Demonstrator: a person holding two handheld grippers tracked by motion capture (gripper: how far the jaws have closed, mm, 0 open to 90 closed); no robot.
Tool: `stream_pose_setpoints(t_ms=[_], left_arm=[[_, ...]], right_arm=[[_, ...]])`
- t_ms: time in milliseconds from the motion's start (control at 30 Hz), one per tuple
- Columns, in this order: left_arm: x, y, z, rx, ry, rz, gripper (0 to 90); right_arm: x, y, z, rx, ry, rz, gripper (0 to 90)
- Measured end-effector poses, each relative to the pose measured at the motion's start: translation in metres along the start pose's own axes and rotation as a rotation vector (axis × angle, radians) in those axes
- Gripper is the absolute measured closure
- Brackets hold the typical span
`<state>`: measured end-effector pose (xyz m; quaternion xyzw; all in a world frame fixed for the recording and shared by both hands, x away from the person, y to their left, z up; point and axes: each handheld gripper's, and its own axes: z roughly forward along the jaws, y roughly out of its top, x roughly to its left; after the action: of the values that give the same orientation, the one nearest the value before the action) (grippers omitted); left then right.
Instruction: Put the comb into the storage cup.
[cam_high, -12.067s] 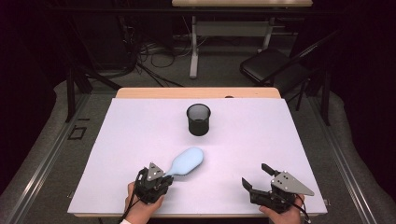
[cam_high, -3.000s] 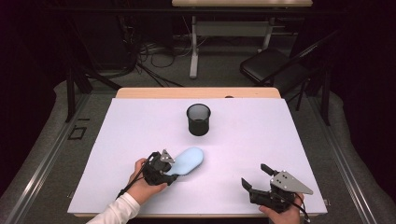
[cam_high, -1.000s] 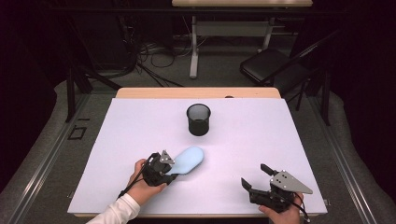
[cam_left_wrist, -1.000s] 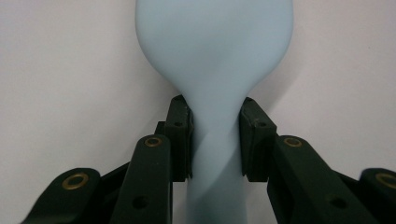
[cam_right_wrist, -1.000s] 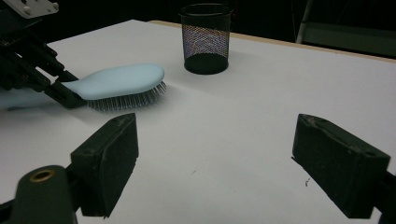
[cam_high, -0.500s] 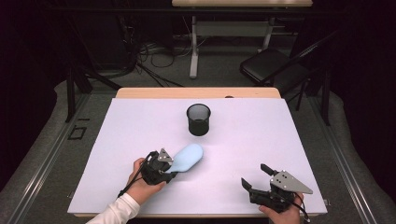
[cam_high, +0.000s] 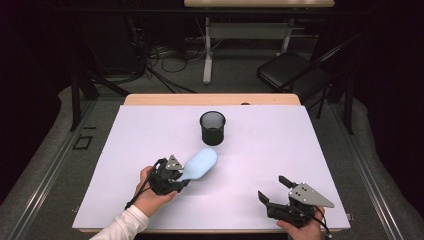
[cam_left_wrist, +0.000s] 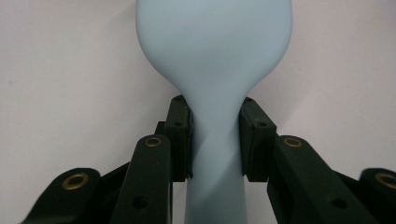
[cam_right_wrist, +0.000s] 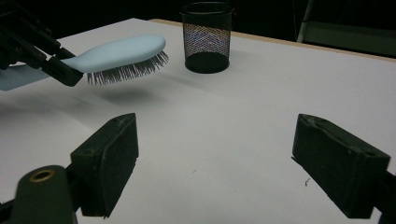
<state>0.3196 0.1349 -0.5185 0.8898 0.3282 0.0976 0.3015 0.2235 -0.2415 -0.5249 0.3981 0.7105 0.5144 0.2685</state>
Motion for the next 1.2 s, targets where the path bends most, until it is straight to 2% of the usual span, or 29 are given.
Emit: stream_pose_setpoints(t_ms=[667,1200], left_arm=[[0.005,0.014,-0.018,-0.077,0.02,-0.012,69.5],[0.012,0.028,-0.034,-0.15,0.033,-0.037,69.5]], right_arm=[[0.0,-0.001,0.002,0.007,0.007,-0.003,14.2],[0.0,-0.001,0.002,0.011,0.011,0.0,14.2]])
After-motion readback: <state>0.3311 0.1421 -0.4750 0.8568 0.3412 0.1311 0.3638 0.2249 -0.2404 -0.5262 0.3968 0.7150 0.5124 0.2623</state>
